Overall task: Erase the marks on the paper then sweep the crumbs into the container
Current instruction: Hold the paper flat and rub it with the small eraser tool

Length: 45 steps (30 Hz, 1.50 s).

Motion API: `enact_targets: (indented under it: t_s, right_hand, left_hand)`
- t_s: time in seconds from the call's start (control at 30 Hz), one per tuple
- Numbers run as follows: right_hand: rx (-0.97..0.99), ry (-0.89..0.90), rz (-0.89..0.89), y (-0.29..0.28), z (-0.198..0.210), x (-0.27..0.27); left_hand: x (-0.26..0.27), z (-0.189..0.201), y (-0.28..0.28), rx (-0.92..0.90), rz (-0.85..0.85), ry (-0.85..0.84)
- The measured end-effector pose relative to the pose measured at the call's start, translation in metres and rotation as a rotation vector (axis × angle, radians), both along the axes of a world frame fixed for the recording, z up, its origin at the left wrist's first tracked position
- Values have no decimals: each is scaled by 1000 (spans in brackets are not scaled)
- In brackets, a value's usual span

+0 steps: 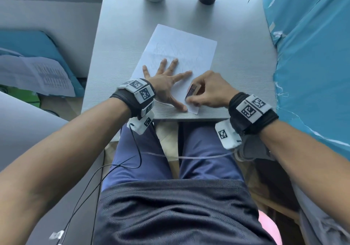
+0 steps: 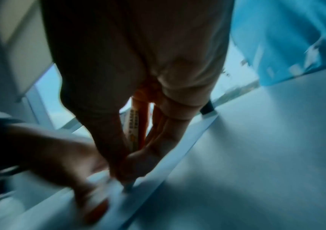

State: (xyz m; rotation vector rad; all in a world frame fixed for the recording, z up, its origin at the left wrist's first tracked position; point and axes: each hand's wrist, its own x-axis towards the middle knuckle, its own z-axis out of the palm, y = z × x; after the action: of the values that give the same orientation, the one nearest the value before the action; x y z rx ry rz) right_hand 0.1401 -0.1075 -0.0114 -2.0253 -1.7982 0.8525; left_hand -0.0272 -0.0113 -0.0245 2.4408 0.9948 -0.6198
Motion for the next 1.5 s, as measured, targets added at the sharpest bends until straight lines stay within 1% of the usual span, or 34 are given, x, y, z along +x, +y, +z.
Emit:
enact_targets:
  t_s: [0.03, 0.07, 0.13, 0.17, 0.2, 0.3, 0.33, 0.43, 0.47, 0.57, 0.6, 0.63, 0.7, 0.73, 0.77, 0.8, 0.87, 0.9, 0.93, 1.03, 1.07, 1.1, 1.17, 1.2, 1.23, 1.27, 1.33, 1.37, 1.4, 1.47, 1.5]
  right_hand:
    - [-31, 6, 31, -2, 1, -2]
    - [-37, 14, 2, 2, 3, 2]
    - [26, 21, -162, 14, 7, 16]
    - [57, 18, -193, 16, 9, 17]
    - [58, 10, -155, 15, 12, 12]
    - [-22, -3, 49, 2, 9, -12]
    - [-32, -18, 54, 5, 11, -9]
    - [53, -35, -166, 25, 12, 14]
    - [69, -26, -169, 25, 13, 13]
    - [-25, 10, 57, 7, 9, -18]
    - [-46, 14, 87, 5, 6, -18]
    - [-51, 3, 51, 10, 8, -12]
    - [18, -9, -139, 30, 9, 11]
    - [56, -35, -201, 36, 10, 18]
    - [64, -43, -192, 35, 11, 14]
    - [51, -33, -120, 30, 11, 5]
    - [-33, -10, 81, 12, 10, -21]
    - [-71, 10, 117, 8, 10, -24]
    - [-92, 19, 94, 13, 11, -16]
    - [16, -2, -206, 44, 17, 21]
    - [49, -31, -236, 48, 17, 25]
    - [50, -41, -204, 44, 15, 17]
    - [-8, -47, -18, 27, 10, -10]
    - [-29, -32, 45, 20, 6, -18]
    - [-45, -27, 44, 19, 5, -15]
    - [-42, -25, -24, 27, 4, -5]
    - [37, -39, -250, 44, 8, 18]
    - [69, -68, -300, 48, 8, 23]
    - [81, -80, -276, 47, 7, 20]
    - [8, -51, -81, 35, 5, -2]
    - [-38, -18, -26, 28, 7, -8]
  left_hand:
    - [0, 0, 0, 2, -2, 1]
    - [1, 0, 0, 4, -4, 2]
    - [1, 0, 0, -2, -2, -3]
    - [1, 0, 0, -5, 3, -5]
    - [0, 1, 0, -6, 6, -4]
    - [-1, 1, -1, -4, -3, -3]
    - [0, 1, -1, -1, -5, -2]
    - [0, 0, -2, -2, 2, -8]
    - [0, 1, -2, 0, 3, -10]
    - [-1, 1, -3, -2, -6, 1]
    - [0, 1, -2, 0, -9, 0]
    - [-1, 1, -2, 1, -8, -2]
    - [-1, 1, -2, 0, -3, -3]
    - [-2, 1, -2, -2, 0, -5]
    - [-2, 2, -2, -6, 2, -3]
    - [-1, 2, -2, -9, 1, -1]
    - [0, 1, -2, -11, -7, 8]
    - [0, 1, -2, -7, -11, 12]
    - [0, 1, -2, -7, -9, 12]
    - [-2, 1, -2, -9, 1, -4]
    - [-2, 2, -2, -11, 4, -5]
    - [-2, 2, -3, -12, 4, -2]
    - [-1, 1, -3, -7, 6, 8]
    - [0, 0, -2, -8, 9, 13]
    - [1, 0, -2, -10, 11, 16]
    - [2, -1, -1, -11, 14, 16]
    - [2, -1, 0, -14, 21, 16]
    - [2, 0, 1, -18, 27, 18]
    - [3, 1, 0, -22, 31, 26]
    - [6, 2, 0, -23, 35, 44]
    - [8, 3, 0, -23, 40, 52]
